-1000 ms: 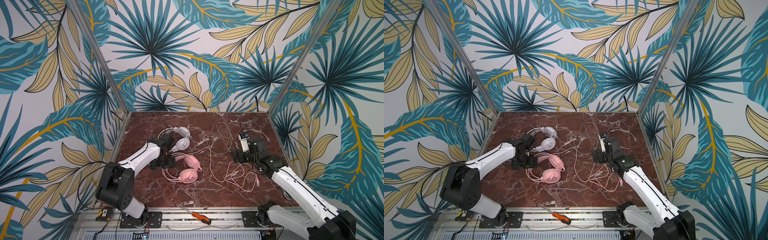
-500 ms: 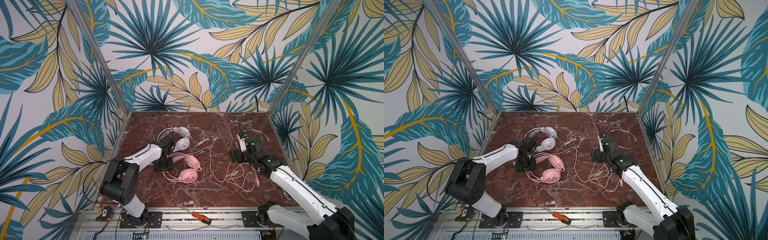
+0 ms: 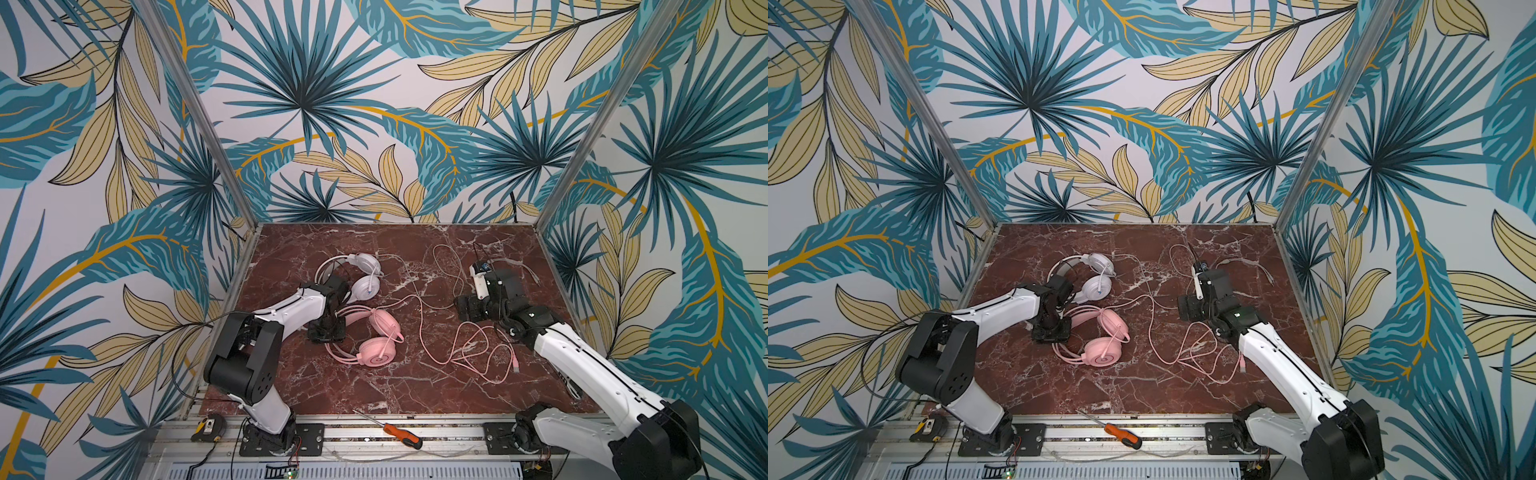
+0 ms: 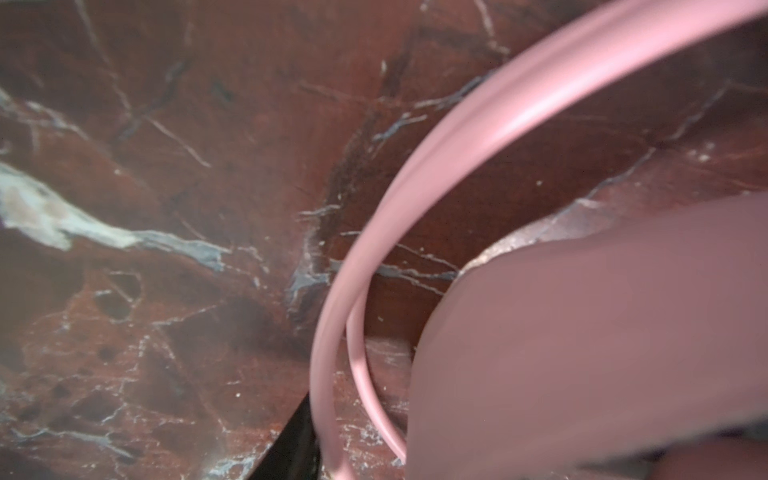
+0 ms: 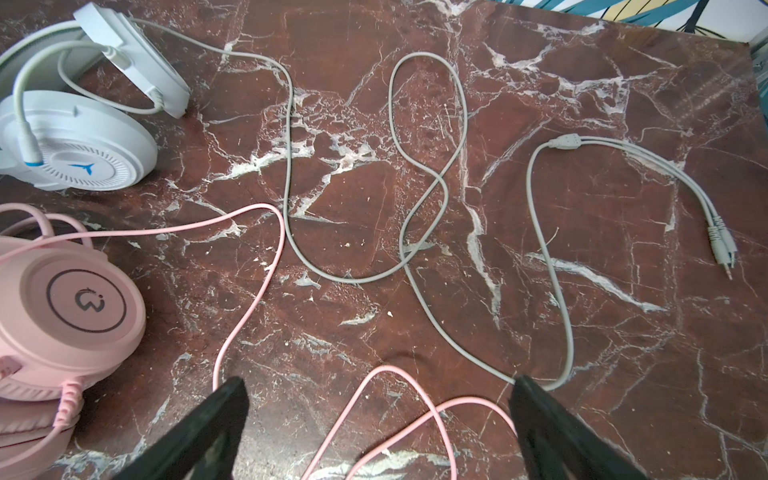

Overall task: Wrap the headphones
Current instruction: 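Grasp the pink headset band with the left gripper while the right gripper lowers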

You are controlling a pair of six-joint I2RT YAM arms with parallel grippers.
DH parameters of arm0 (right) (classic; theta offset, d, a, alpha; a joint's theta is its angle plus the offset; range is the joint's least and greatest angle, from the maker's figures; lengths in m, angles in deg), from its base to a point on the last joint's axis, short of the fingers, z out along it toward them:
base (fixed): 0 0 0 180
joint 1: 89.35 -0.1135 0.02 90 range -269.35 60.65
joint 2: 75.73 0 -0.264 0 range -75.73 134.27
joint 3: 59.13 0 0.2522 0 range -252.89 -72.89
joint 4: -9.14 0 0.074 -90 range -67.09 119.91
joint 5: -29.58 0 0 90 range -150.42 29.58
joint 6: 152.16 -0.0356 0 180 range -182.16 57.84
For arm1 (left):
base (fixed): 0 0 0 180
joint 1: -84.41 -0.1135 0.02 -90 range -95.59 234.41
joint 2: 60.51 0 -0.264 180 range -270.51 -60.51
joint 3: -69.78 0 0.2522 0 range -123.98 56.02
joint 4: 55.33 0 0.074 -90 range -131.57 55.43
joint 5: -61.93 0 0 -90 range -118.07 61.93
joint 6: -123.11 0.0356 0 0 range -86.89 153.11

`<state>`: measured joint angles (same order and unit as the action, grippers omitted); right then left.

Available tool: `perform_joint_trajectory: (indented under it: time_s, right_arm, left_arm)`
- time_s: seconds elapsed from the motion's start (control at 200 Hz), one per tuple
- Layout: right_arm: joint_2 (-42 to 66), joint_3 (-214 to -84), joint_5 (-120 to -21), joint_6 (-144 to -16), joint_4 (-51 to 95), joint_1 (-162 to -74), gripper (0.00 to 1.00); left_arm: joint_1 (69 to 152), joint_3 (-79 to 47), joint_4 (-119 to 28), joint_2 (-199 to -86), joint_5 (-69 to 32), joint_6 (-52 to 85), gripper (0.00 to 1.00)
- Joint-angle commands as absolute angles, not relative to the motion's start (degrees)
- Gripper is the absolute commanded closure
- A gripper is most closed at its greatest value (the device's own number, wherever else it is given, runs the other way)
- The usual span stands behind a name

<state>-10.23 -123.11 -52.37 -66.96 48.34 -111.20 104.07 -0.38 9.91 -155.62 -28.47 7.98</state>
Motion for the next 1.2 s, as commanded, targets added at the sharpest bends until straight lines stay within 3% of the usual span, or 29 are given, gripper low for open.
perform_joint_trajectory:
  time_s: [0.0, 0.701, 0.841, 0.932, 1.022, 1.192]
  right_arm:
    - [-10.4, -125.0, -52.3, -65.2, 49.8, -111.5, 0.0]
    - [-13.9, -120.8, -52.9, -67.1, 49.8, -111.5, 0.0]
    - [-13.3, -121.6, -52.9, -67.6, 49.6, -111.5, 0.0]
    - [-13.2, -121.7, -53.1, -68.2, 49.3, -111.5, 0.0]
    - [-13.3, -121.6, -53.2, -68.6, 49.4, -111.5, 0.0]
    - [-13.7, -121.2, -52.9, -69.0, 49.5, -111.6, 0.0]
  left_arm:
    - [103.6, 0.2, 9.0, -156.6, -29.4, 8.8, 0.56]
    - [103.6, 2.4, 6.3, -160.1, -28.9, 8.0, 0.59]
    - [103.6, 2.4, 6.3, -160.1, -29.6, 8.2, 0.44]
    - [103.4, 2.4, 6.3, -160.2, -29.5, 8.1, 0.4]
    - [103.4, 2.4, 6.4, -160.2, -29.4, 7.8, 0.42]
    - [103.2, 2.2, 6.4, -160.4, -29.0, 8.0, 0.56]
